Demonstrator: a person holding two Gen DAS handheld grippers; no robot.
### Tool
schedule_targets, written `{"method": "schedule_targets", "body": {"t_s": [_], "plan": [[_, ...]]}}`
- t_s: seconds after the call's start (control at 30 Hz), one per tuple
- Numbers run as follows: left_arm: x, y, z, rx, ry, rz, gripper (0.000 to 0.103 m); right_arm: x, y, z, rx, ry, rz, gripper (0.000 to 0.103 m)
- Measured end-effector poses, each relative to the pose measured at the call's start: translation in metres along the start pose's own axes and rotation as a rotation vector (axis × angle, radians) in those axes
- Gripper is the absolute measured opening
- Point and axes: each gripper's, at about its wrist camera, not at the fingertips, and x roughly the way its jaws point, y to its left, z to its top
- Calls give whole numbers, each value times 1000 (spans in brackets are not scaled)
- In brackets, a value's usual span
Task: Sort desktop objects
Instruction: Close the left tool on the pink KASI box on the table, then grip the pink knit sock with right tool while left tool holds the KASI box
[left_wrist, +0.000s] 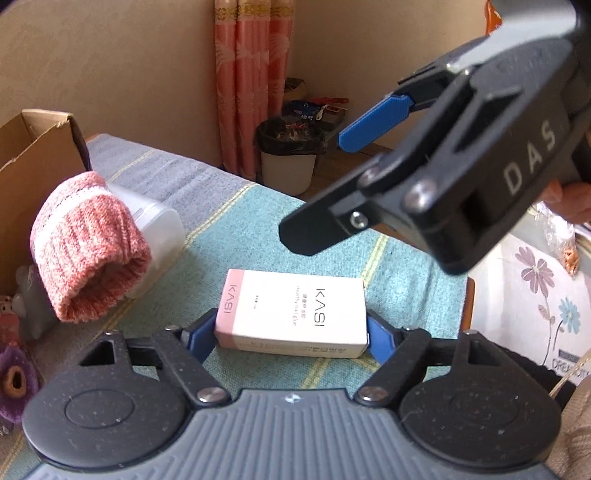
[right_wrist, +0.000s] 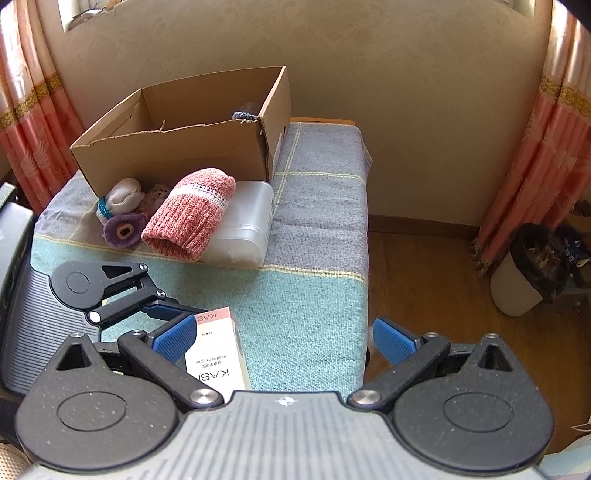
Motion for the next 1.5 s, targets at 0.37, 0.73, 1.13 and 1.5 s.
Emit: {"method": "schedule_targets", "body": {"t_s": [0.37,0.73,1.13,1.5], "plan": [[-3,31,-6,-71,22,42,80,11,13,13,-88,9,20,103],[-19,63,-25,-148,28,108,80,39,39,41,-220,16,69,103],[-31,81,-28,-190,6,136,80,60,71,74,-495,-47,124,103],[-44,95,-30,-206,-4,156,80,83,93,82,-700,-7,153,103]]}}
